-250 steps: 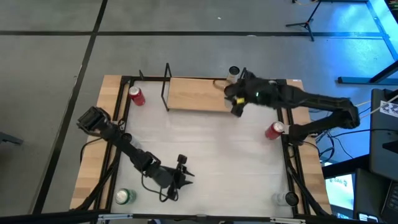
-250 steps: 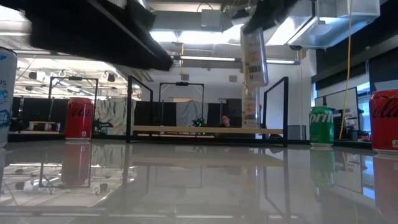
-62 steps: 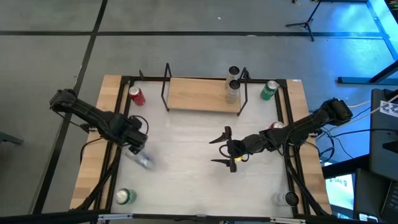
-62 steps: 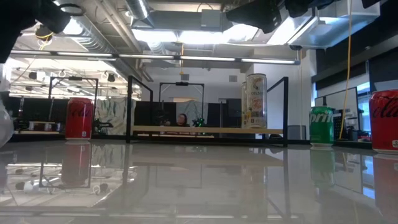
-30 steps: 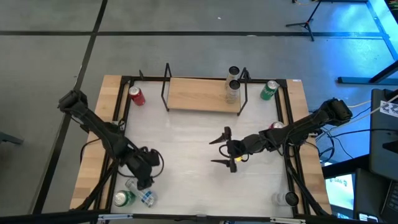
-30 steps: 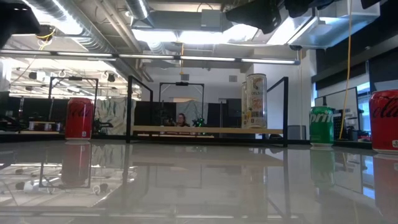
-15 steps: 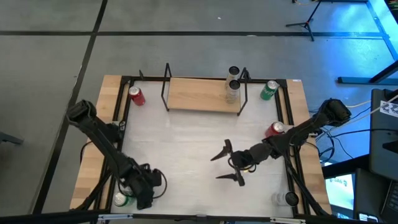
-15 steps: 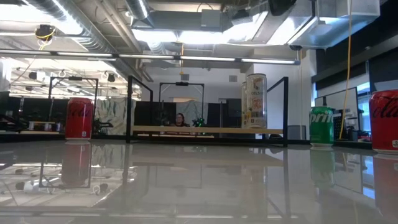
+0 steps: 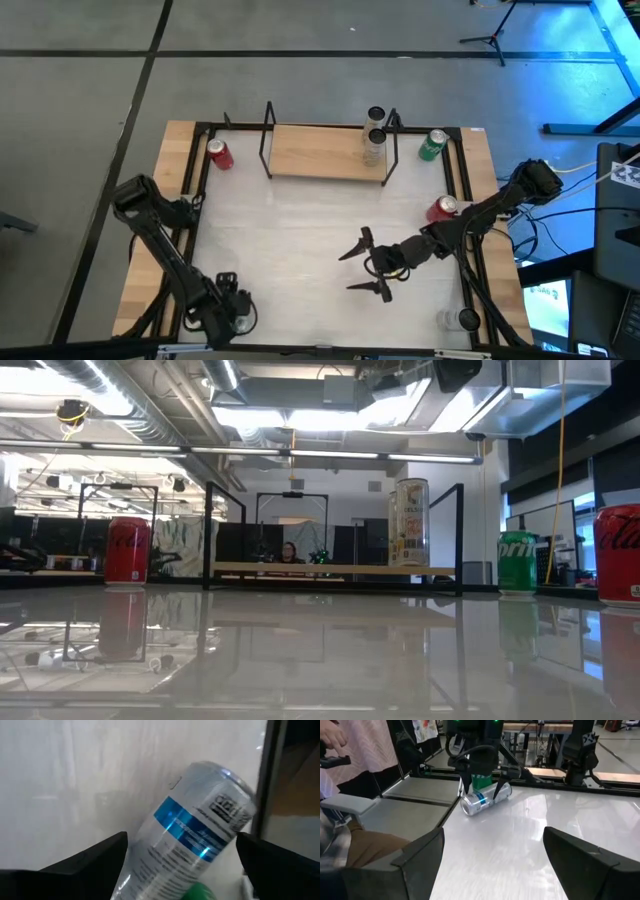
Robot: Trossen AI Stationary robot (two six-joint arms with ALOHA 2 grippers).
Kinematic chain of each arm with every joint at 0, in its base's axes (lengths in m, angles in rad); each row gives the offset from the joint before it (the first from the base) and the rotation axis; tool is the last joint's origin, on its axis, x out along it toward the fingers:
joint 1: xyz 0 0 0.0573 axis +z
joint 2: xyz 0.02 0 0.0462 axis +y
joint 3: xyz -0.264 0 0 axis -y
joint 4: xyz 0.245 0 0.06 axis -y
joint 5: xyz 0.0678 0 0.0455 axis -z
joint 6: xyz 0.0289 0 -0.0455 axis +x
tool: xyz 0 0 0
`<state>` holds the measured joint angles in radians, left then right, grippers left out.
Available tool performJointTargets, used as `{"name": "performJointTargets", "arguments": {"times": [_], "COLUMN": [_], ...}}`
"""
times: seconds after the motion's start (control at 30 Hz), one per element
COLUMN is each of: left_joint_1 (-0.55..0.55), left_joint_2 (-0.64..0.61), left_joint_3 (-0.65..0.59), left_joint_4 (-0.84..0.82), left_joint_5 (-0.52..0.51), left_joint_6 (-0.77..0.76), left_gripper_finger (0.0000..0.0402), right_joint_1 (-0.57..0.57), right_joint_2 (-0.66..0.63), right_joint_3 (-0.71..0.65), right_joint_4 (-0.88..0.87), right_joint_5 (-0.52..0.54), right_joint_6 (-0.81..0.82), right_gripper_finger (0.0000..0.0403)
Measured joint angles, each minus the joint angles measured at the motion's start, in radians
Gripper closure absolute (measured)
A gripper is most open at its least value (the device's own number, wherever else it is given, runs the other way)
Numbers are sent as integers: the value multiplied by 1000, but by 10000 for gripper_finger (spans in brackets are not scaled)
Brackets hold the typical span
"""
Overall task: Place canned beverage on shelf
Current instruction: Put the left white blue soda can on the shelf
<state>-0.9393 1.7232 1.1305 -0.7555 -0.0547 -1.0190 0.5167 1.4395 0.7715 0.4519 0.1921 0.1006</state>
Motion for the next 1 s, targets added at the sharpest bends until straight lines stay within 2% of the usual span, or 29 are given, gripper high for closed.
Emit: {"name": "performJointTargets", "arguments": {"times": [0.33,0.47,0.7,0.8,0.9,1.0], "left_joint_1": [78,127,187,212,221,213], "left_joint_2": [98,98,97,97,94,65], "left_joint_3": [0,0,-1,8,65,153], "left_joint_4": [-9,-15,-14,-23,-52,-107], "left_joint_5": [-38,-48,-90,-110,-194,-353], "left_joint_6": [88,88,90,111,150,200], "left_gripper_finger": [46,77,159,167,167,167], "right_joint_1": [0,0,0,0,0,0], "right_joint_2": [0,0,0,0,0,0], "right_joint_3": [0,0,0,0,0,0], "right_joint_4": [3,3,1,-5,-8,-17], "right_joint_5": [17,34,36,36,38,70], "right_joint_6": [0,-1,-1,-1,-1,0], "right_gripper_finger": [68,68,68,68,68,68]}}
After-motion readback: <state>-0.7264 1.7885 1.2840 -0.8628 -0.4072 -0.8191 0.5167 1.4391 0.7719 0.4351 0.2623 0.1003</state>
